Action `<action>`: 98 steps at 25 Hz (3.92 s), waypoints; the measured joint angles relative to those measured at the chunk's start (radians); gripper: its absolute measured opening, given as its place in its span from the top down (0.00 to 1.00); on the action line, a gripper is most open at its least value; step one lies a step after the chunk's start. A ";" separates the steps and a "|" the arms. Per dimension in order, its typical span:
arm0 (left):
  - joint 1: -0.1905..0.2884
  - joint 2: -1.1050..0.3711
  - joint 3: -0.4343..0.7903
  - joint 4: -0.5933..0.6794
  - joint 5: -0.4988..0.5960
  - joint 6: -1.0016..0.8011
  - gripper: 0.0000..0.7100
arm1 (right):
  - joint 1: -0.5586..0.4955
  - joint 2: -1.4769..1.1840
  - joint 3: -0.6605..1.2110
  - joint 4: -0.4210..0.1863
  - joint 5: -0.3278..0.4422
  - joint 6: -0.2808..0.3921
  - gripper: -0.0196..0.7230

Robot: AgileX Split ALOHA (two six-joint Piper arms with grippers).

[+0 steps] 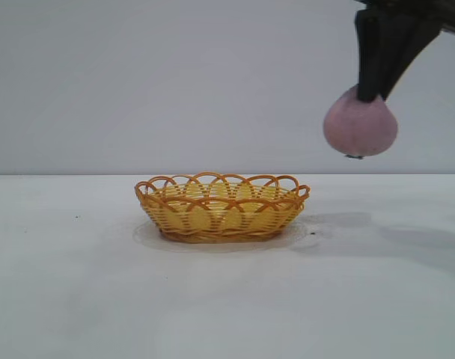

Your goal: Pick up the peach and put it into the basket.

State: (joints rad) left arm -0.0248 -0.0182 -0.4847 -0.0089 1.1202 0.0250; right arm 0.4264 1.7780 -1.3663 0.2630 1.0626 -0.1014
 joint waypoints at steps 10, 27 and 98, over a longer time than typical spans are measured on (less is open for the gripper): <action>0.000 0.000 0.000 0.000 0.000 0.000 0.23 | 0.155 0.129 -0.192 0.008 -0.041 -0.002 0.97; 0.000 0.000 0.000 0.000 0.000 0.000 0.23 | 0.172 0.398 -0.388 -0.008 0.051 -0.004 0.90; 0.000 0.000 0.000 0.000 0.000 0.000 0.23 | -0.312 -0.656 0.304 -0.177 0.149 0.006 0.40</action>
State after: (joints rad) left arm -0.0248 -0.0182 -0.4847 -0.0089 1.1202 0.0250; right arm 0.1139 1.1222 -1.0628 0.0859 1.2116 -0.0952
